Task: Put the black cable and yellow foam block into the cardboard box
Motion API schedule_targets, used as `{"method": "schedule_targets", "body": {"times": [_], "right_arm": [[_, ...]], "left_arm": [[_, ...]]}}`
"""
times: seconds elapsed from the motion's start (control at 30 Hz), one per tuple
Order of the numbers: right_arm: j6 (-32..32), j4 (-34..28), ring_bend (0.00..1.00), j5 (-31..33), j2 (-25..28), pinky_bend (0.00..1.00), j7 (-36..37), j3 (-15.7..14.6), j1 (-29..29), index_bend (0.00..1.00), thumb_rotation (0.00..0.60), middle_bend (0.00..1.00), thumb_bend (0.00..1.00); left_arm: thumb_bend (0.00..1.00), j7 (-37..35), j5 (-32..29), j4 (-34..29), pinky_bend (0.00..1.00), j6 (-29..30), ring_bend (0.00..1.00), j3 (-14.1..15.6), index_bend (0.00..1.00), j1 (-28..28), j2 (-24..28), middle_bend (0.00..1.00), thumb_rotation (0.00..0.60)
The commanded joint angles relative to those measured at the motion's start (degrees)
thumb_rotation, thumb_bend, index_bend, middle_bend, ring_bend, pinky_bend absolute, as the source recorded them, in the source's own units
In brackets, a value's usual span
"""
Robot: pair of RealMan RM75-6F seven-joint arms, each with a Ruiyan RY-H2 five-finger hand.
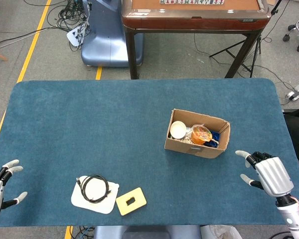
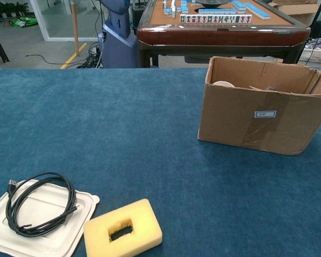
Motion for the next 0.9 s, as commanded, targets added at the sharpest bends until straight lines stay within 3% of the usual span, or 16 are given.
{"method": "schedule_targets", "body": {"times": [0.03, 0.4, 0.7, 0.9], "right_arm": [[-0.48, -0.05, 0.48, -0.12, -0.05, 0.63, -0.09, 0.00, 0.22, 0.32, 0.600, 0.58, 0.00], [-1.71, -0.43, 0.48, 0.42, 0.27, 0.63, 0.58, 0.40, 0.75, 0.32, 0.600, 0.58, 0.00], [-3.59, -0.19, 0.47, 4.56, -1.03, 0.63, 0.38, 1.80, 0.84, 0.32, 0.600, 0.58, 0.00], [-4.87, -0.24, 0.41, 6.87, -2.30, 0.55, 1.88, 2.52, 1.06, 0.32, 0.600, 0.52, 0.00]], "left_arm": [[0.07, -0.14, -0.19, 0.09, 0.62, 0.14, 0.37, -0.12, 0.34, 0.08, -0.11, 0.21, 0.600], [0.07, -1.65, 1.84, 0.63, 0.61, 0.89, 0.36, 0.48, 0.37, 0.19, -0.89, 0.20, 0.600], [0.07, -1.31, 1.36, 0.92, 0.61, 0.10, 0.36, 0.49, 0.37, -0.06, -1.11, 0.20, 0.600], [0.07, -1.63, 1.21, 0.84, 0.61, 0.07, 0.36, 0.43, 0.37, -0.07, -0.99, 0.20, 0.600]]}}
